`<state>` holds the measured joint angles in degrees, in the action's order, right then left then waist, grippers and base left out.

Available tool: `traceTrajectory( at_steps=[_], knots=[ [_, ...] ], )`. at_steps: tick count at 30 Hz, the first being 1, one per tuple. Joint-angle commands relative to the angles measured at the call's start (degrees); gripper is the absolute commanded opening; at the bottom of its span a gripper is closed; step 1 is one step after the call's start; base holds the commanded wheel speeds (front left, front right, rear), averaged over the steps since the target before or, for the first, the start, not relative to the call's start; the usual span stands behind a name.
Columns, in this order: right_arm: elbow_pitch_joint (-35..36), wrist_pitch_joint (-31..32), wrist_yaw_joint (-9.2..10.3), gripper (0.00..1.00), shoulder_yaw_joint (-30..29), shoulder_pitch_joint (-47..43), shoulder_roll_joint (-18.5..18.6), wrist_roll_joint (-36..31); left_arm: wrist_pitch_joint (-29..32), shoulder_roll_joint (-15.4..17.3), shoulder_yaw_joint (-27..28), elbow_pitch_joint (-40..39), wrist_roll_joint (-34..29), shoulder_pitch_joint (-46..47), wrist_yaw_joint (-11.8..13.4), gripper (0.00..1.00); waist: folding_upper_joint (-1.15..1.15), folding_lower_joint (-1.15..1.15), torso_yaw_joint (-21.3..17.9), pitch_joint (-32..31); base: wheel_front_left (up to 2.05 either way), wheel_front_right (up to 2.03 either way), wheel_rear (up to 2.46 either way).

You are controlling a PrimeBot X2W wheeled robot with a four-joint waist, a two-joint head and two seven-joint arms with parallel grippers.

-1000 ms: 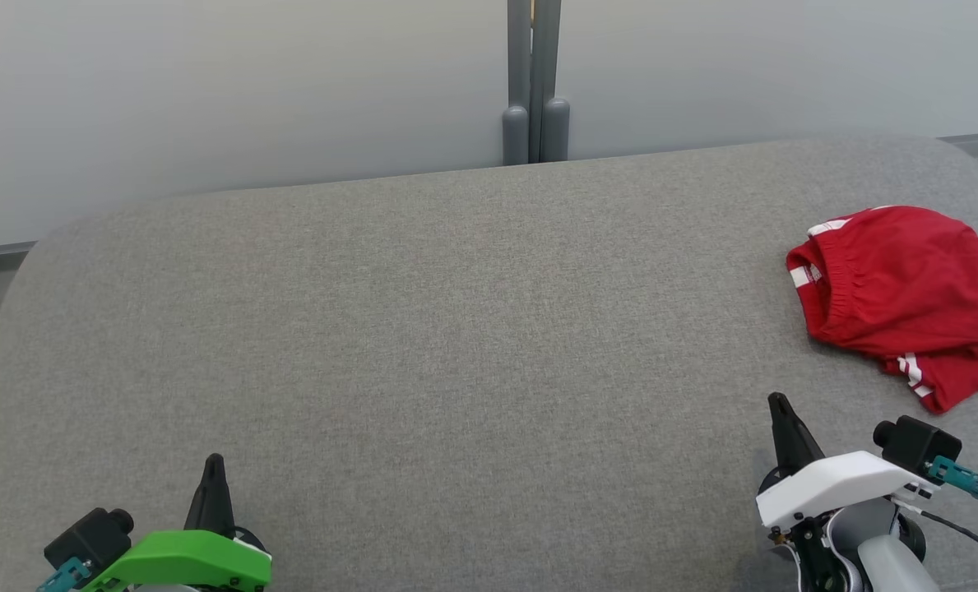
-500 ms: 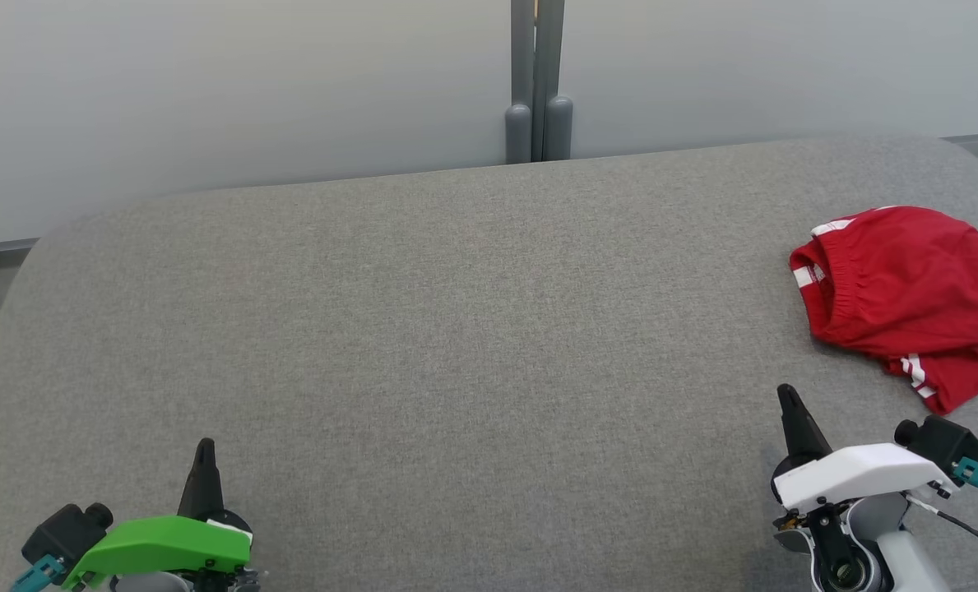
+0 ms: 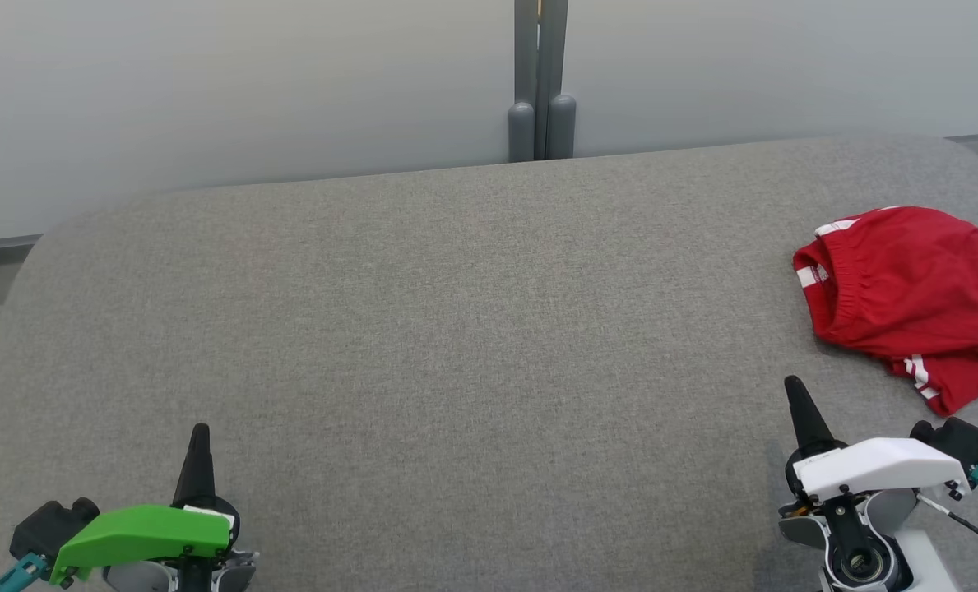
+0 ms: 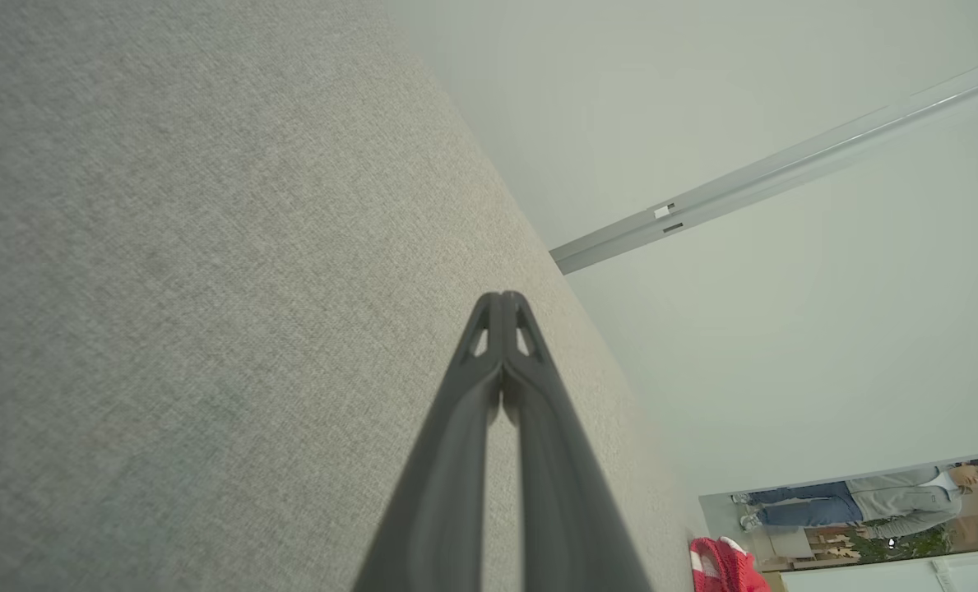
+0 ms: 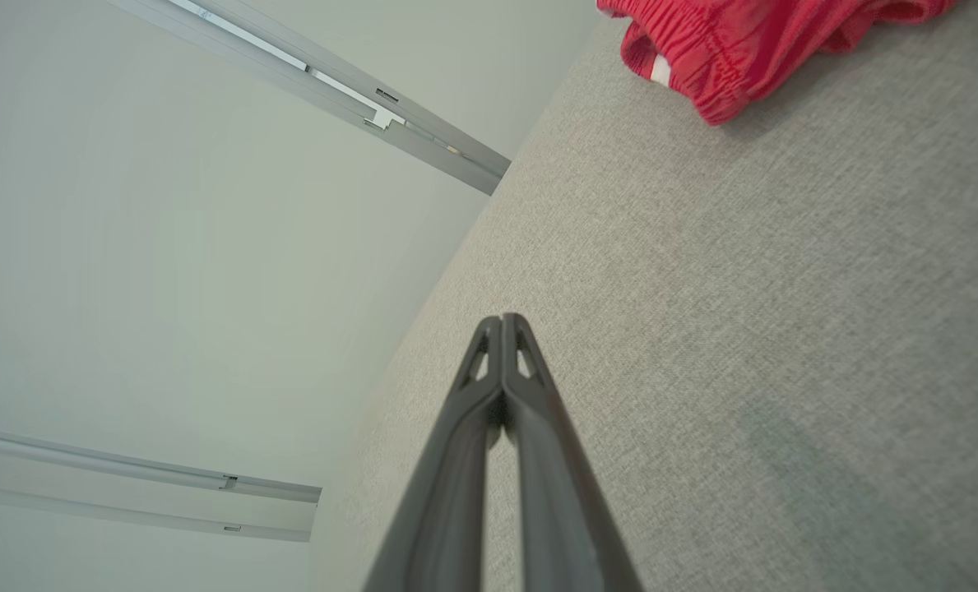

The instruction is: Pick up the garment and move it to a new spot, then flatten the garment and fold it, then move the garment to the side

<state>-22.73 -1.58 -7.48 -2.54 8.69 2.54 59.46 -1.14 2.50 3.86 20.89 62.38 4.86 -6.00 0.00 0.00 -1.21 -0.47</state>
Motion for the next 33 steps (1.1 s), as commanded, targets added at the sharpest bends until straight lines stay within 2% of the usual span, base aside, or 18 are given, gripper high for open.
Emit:
traceTrajectory(
  at_steps=[1,33],
  knots=[
    [1.08,0.47,-0.02,0.00,-0.34,0.64,0.31,2.06,0.43,0.38,0.50,-0.84,2.13,1.84,-0.26,0.00,0.00,0.00,0.04,0.02,0.00,0.00,0.00],
    [4.16,4.85,-0.02,0.00,-2.27,0.49,0.41,20.06,5.02,0.49,2.43,-3.22,18.28,3.15,-1.06,0.00,0.00,0.00,0.64,0.36,0.00,0.00,0.00]
  ],
)
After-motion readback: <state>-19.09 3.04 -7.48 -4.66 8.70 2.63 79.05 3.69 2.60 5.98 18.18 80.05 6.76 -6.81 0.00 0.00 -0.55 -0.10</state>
